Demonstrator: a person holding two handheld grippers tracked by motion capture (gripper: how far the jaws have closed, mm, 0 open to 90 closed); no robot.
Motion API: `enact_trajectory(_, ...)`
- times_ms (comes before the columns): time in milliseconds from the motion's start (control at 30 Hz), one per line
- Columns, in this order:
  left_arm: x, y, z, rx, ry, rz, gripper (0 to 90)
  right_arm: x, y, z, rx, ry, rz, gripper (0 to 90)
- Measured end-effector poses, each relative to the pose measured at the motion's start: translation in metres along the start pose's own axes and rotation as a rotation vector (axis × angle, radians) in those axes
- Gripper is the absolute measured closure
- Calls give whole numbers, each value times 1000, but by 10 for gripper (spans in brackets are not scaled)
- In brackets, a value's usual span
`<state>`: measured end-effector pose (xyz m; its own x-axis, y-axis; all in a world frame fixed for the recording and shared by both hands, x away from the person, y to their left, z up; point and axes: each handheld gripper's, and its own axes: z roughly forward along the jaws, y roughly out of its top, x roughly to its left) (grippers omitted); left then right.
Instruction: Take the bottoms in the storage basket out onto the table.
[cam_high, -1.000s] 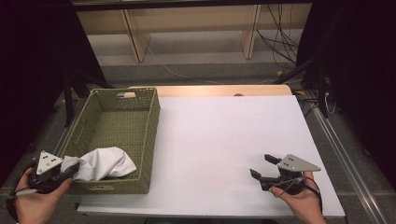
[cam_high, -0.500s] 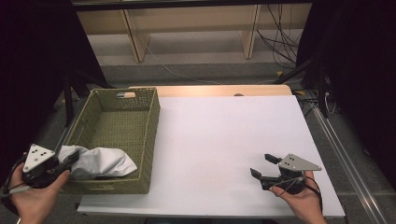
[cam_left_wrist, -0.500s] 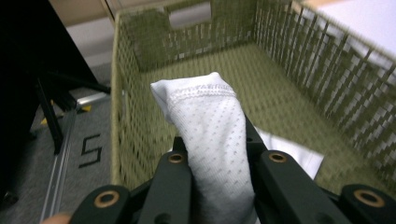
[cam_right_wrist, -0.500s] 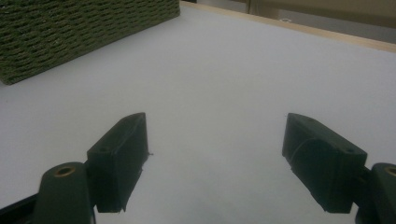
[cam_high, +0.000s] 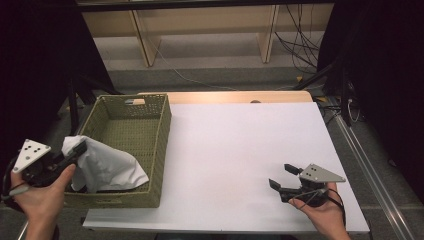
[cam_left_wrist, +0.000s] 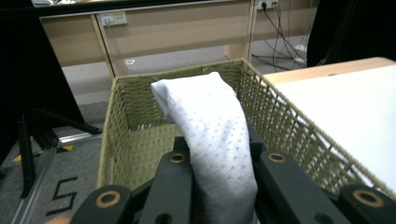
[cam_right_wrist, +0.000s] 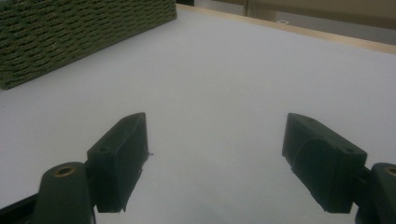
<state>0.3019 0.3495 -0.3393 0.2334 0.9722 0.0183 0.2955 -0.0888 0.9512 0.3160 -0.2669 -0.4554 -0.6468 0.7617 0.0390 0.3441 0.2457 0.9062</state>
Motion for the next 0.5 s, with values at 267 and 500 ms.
enact_trajectory(267,-2,13,5,-48,-15,-25,803,-1,0,0,-9,-2,7,236)
enact_trajectory(500,-5,26,8,-91,-23,-30,803,-1,0,0,-11,-3,2,235)
